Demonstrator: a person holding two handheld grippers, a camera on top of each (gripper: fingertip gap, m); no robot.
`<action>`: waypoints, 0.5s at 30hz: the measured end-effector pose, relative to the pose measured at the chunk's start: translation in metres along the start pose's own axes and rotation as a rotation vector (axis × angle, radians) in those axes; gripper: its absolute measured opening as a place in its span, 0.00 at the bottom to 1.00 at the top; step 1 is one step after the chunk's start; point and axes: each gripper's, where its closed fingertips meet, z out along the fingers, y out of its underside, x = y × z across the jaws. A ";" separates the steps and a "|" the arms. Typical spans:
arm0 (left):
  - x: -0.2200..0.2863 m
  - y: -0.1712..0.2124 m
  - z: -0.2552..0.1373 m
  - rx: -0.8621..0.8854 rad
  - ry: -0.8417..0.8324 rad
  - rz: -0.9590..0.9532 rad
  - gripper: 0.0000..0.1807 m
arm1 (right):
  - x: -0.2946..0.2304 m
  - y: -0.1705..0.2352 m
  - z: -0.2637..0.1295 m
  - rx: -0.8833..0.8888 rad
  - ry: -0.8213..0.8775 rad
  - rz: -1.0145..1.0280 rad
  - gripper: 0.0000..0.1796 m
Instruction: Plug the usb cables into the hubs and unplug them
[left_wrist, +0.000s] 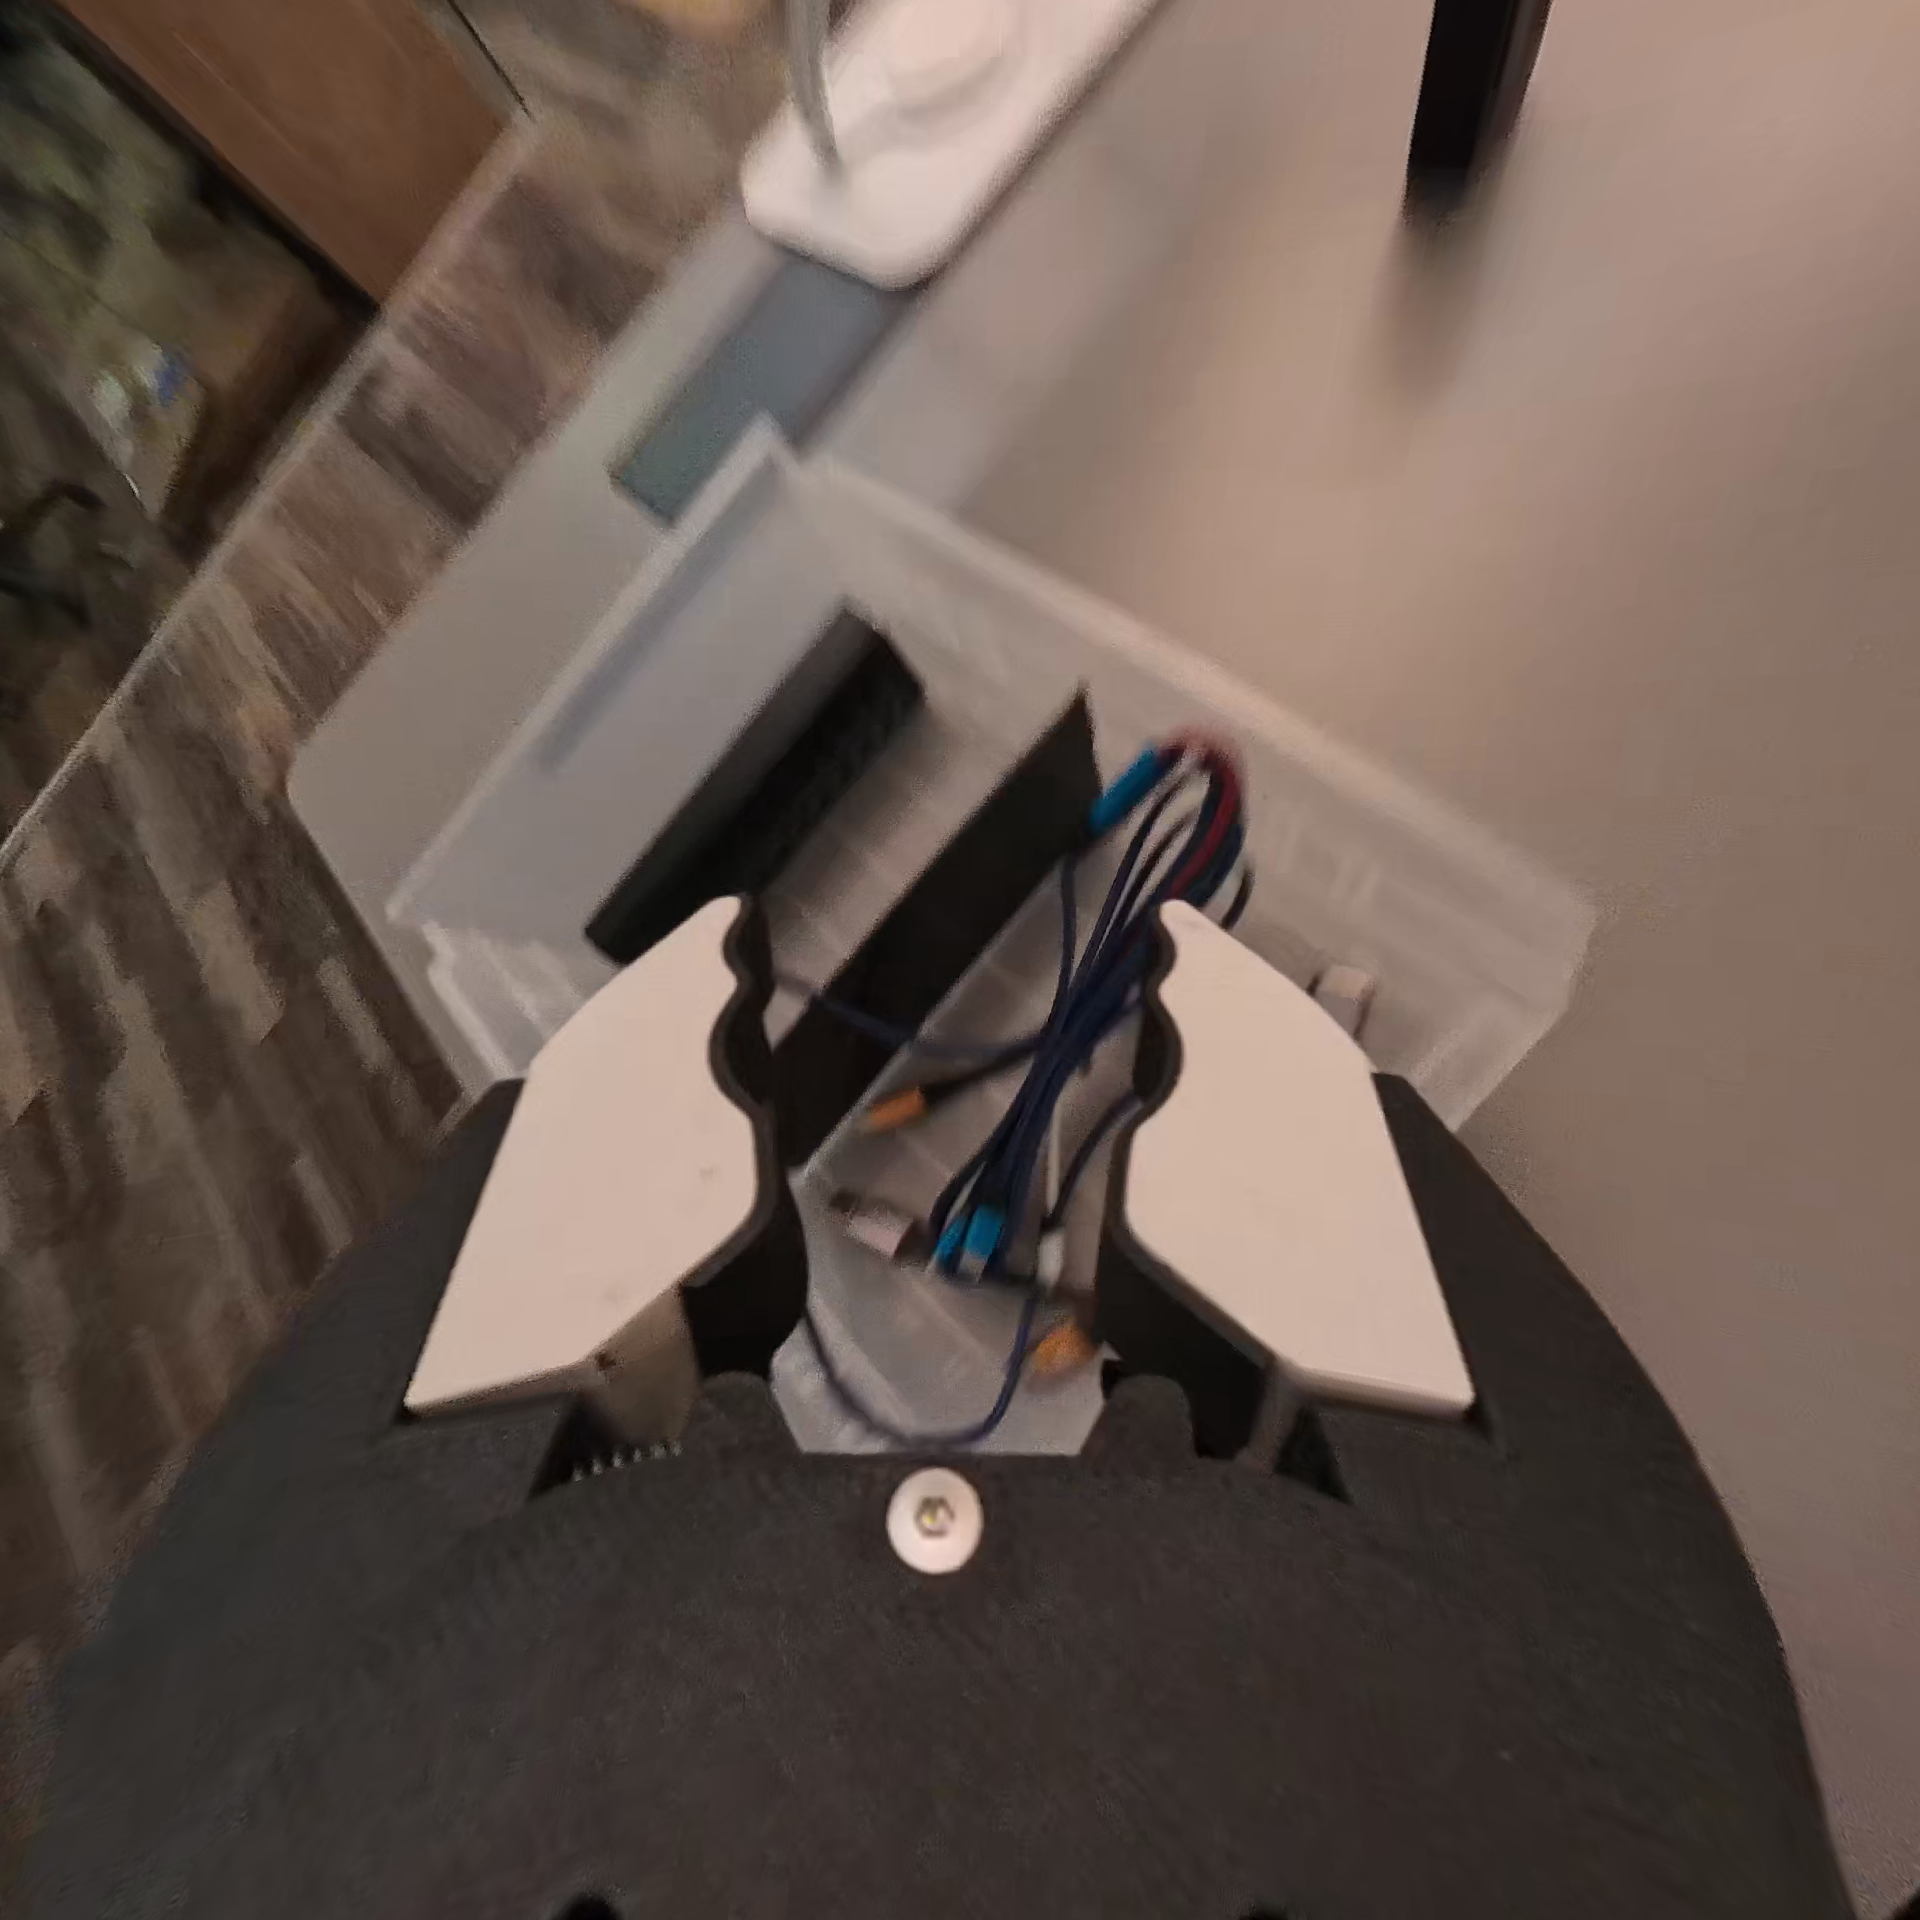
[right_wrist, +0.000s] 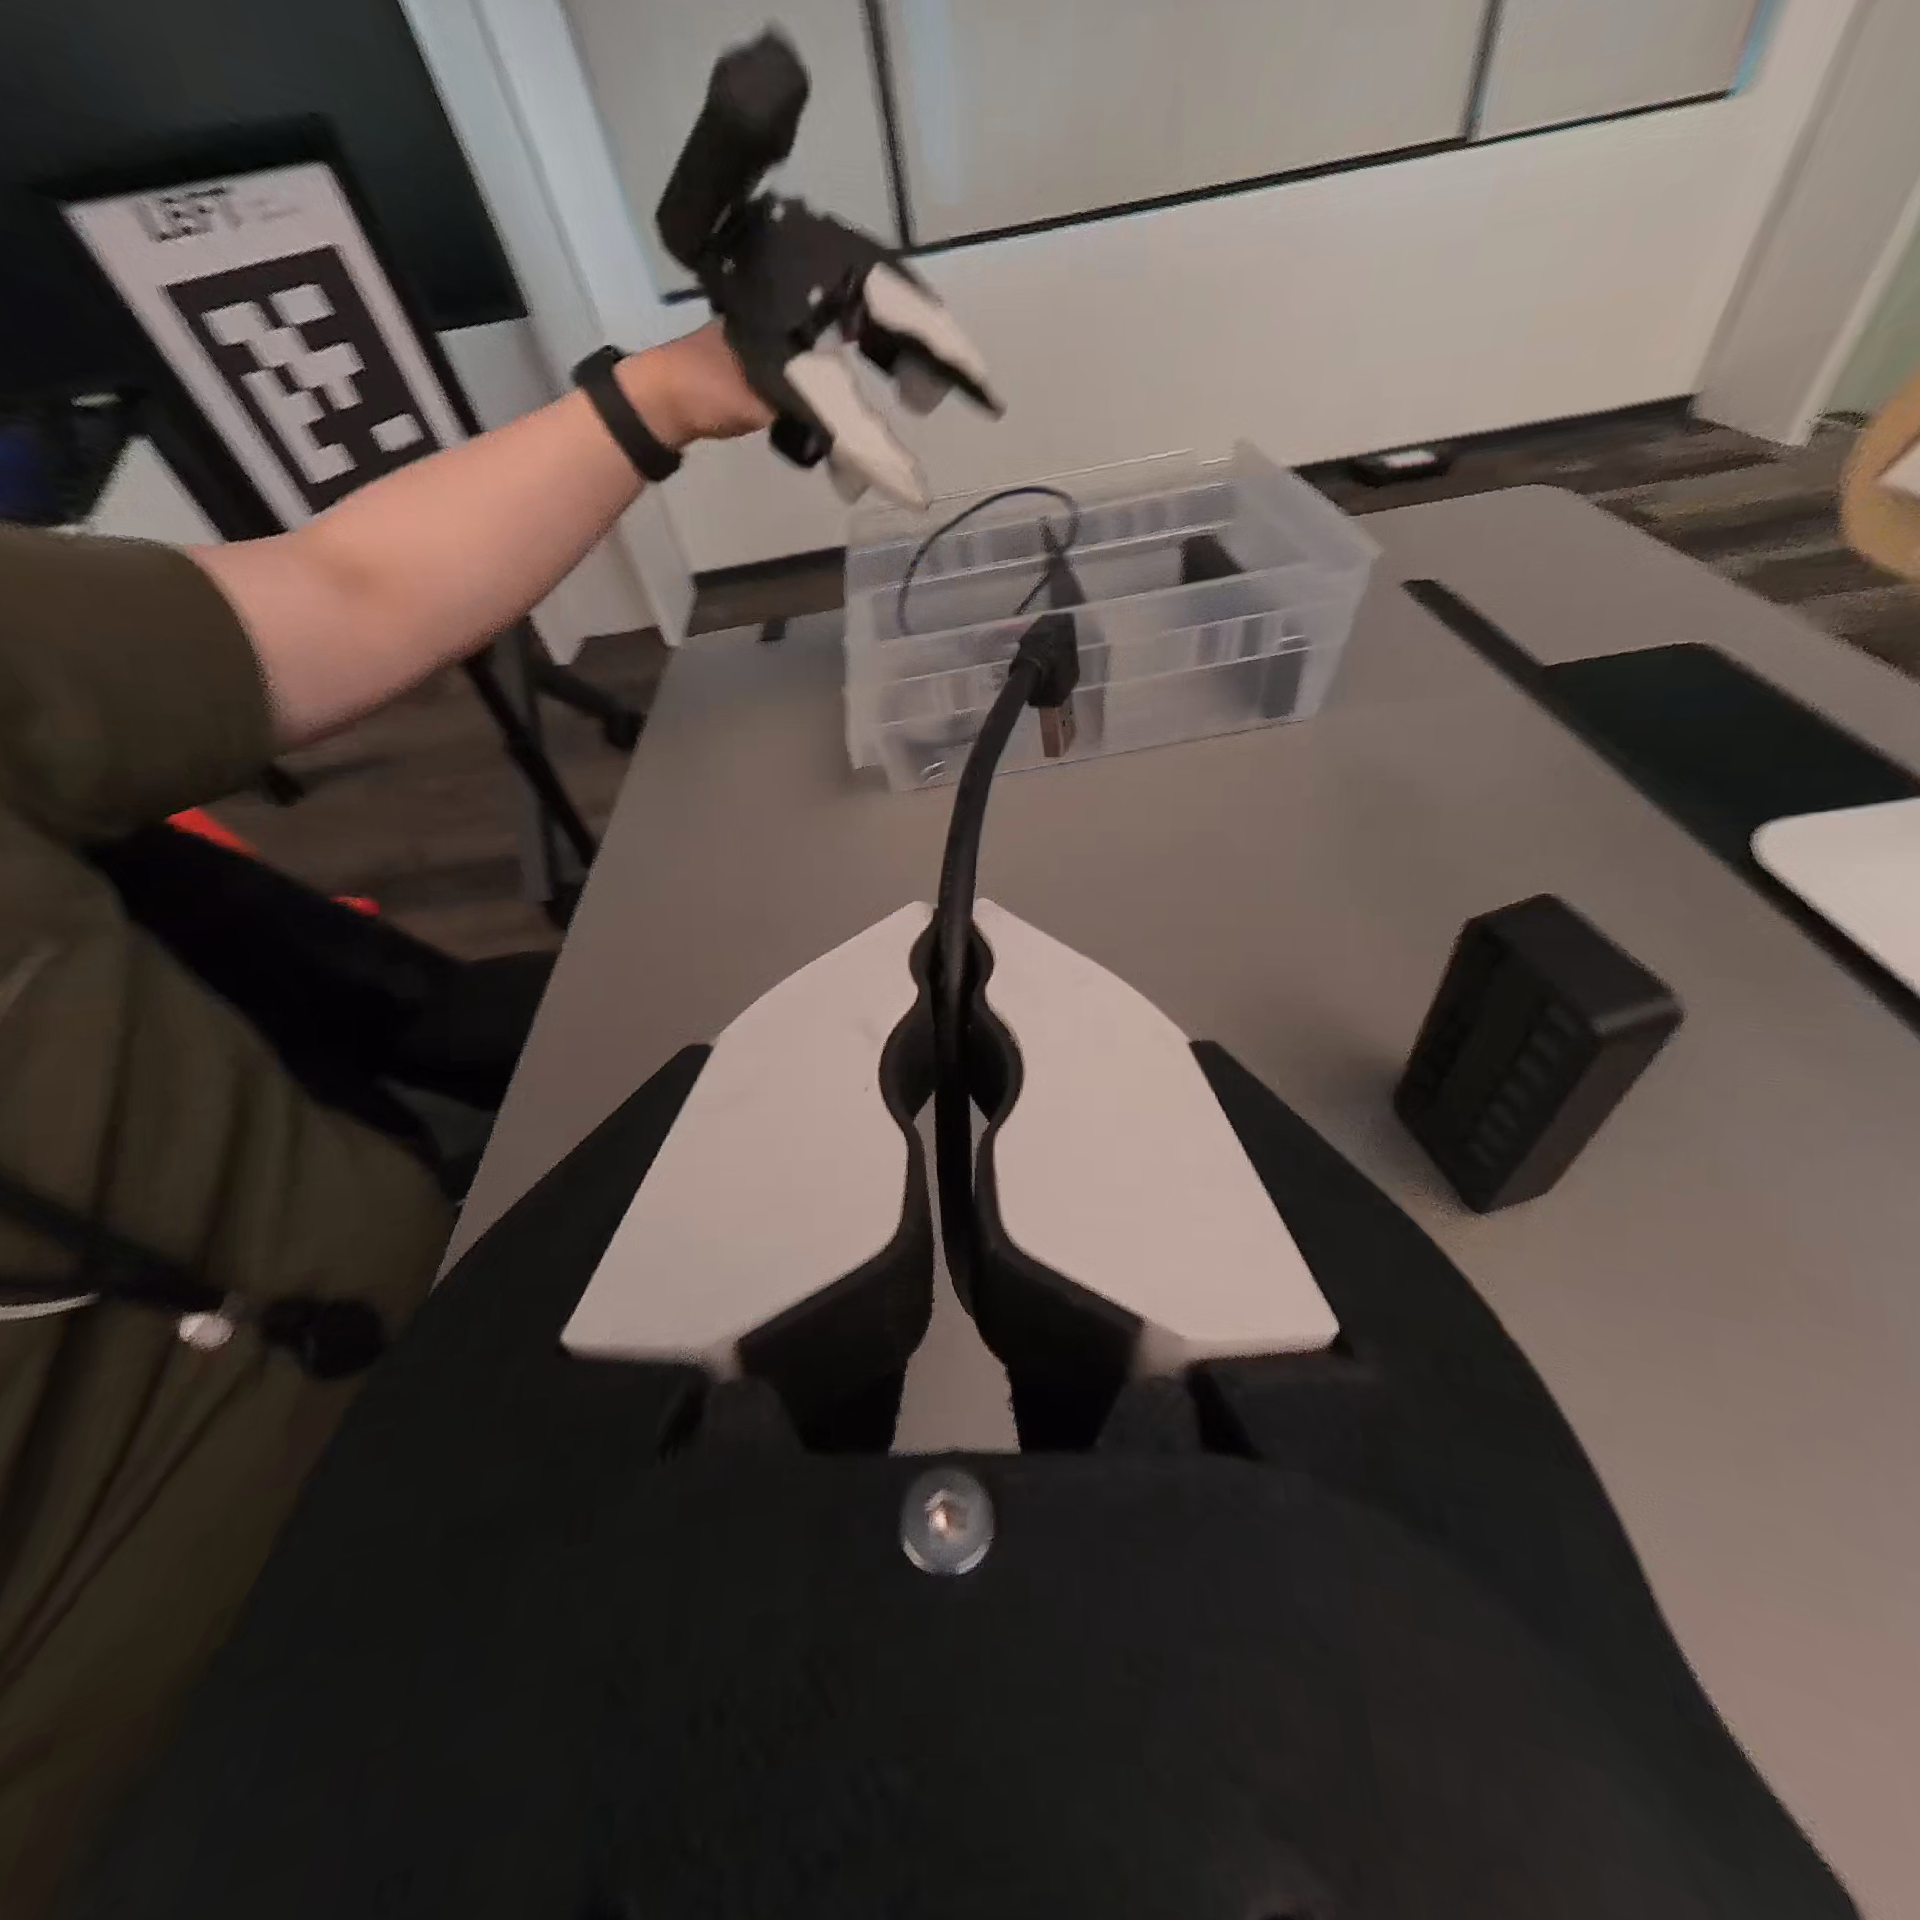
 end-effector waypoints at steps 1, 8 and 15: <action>0.010 -0.026 -0.005 0.094 0.025 -0.035 0.39 | -0.003 0.005 -0.001 0.013 -0.046 -0.001 0.00; 0.168 -0.177 0.027 0.564 0.376 -0.123 0.32 | -0.016 -0.007 -0.004 0.238 -0.358 0.104 0.00; 0.226 -0.234 0.070 0.751 0.648 -0.254 0.18 | -0.022 -0.005 -0.006 0.289 -0.440 0.125 0.00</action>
